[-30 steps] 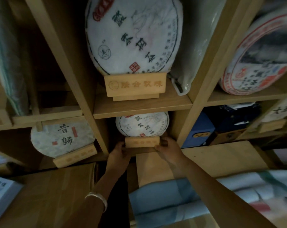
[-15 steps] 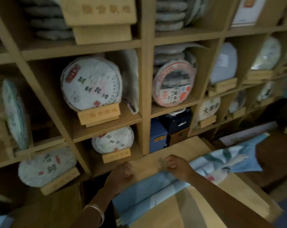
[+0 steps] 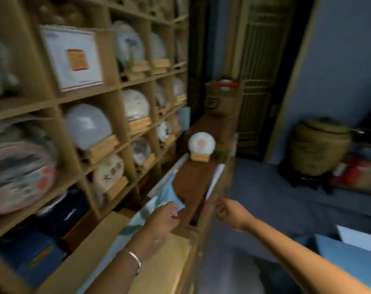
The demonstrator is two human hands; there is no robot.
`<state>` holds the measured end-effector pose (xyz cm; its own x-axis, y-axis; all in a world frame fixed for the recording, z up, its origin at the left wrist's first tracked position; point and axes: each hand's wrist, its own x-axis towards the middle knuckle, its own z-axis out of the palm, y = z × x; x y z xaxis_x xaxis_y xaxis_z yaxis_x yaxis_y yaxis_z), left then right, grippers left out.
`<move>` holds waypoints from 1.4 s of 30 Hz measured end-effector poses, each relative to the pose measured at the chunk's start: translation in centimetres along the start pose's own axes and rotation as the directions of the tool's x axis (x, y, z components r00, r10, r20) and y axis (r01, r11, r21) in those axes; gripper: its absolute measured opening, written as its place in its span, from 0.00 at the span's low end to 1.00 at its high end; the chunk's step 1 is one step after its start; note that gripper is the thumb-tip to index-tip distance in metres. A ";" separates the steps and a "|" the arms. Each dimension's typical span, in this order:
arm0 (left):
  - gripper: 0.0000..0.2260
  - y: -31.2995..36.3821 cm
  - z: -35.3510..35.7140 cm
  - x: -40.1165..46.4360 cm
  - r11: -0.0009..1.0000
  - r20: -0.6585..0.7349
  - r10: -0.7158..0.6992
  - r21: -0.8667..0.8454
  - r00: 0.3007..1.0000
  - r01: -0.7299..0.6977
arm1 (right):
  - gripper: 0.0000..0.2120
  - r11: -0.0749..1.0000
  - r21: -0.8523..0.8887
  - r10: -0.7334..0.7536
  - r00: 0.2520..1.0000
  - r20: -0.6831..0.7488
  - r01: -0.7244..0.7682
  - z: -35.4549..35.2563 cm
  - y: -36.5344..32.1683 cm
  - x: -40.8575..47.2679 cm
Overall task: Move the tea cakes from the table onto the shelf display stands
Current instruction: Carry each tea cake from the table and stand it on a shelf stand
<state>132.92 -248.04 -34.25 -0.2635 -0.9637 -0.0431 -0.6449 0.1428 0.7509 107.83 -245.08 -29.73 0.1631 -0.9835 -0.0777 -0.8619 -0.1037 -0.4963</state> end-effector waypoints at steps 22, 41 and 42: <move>0.15 39.5 45.3 7.0 0.773 0.793 0.447 -0.109 0.414 -0.625 | 0.18 0.549 0.459 0.835 0.437 -0.333 -0.699 -13.6 37.5 -33.9; 0.13 48.9 72.6 9.2 0.801 0.953 0.274 -0.154 0.126 -0.579 | 0.24 -0.029 0.671 0.980 -0.154 -0.128 -0.741 -14.1 55.2 -44.6; 0.13 49.0 73.7 9.5 0.810 0.957 0.265 -0.155 0.118 -0.565 | 0.25 -0.040 0.676 0.980 -0.161 -0.118 -0.736 -13.9 56.4 -44.6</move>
<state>45.93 -233.61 -46.50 -0.8886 0.1405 -0.4366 -0.2624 0.6251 0.7351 45.29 -209.09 -42.26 -0.9276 0.0395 -0.3714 0.2384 0.8281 -0.5074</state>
